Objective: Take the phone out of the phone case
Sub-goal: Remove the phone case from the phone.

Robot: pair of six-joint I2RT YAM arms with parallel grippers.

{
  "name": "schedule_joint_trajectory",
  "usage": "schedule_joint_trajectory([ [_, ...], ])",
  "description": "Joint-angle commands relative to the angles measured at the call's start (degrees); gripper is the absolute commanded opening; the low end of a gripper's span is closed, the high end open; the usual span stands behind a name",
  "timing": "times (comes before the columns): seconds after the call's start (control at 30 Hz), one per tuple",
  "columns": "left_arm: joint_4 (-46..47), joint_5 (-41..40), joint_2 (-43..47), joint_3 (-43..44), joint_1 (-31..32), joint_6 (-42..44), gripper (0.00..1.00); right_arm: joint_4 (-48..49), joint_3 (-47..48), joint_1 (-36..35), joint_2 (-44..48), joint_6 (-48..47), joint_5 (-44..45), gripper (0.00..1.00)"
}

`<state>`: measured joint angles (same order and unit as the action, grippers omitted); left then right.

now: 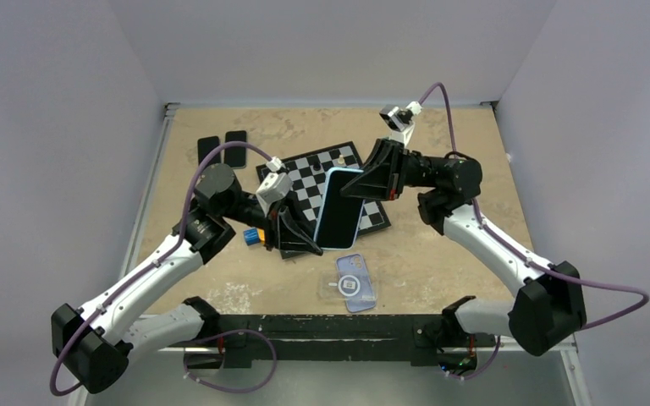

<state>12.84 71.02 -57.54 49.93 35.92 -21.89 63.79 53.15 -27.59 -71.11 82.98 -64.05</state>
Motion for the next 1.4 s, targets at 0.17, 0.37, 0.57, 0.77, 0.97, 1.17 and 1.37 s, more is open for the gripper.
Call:
schedule_joint_trajectory([
  [0.17, 0.38, -9.69, 0.49, 1.51, -0.22, 12.34, 0.0, 13.41, 1.57, -7.04, -4.02, 15.66, 3.65, 0.0],
  [0.37, -3.66, -19.66, 1.36, 0.86, -0.24, 15.55, 0.0, 16.66, 0.43, -7.81, -4.44, 17.67, 5.26, 0.0],
  [0.57, -14.54, -45.49, 0.38, 2.59, -0.25, 7.49, 0.0, 18.32, -0.36, -8.77, -3.55, 16.85, 8.4, 0.0],
  [0.77, -8.94, -52.96, 3.46, -4.12, 0.24, -11.38, 0.03, 19.65, -3.13, -9.91, -2.43, 10.82, 16.39, 0.0],
  [0.97, -3.69, -48.94, 3.95, -4.79, 0.7, -19.21, 0.32, 7.84, -2.02, -11.46, -0.41, -3.02, 20.01, 0.0],
  [1.17, -2.96, -52.58, 2.27, -4.18, 2.09, -18.21, 0.0, -2.56, 1.69, -14.86, -0.61, -11.81, 23.82, 0.0],
  [1.37, -14.35, -101.88, 2.12, -5.81, 5.11, -9.32, 0.0, 7.0, 0.19, -17.76, -3.3, 0.03, 29.66, 0.0],
])
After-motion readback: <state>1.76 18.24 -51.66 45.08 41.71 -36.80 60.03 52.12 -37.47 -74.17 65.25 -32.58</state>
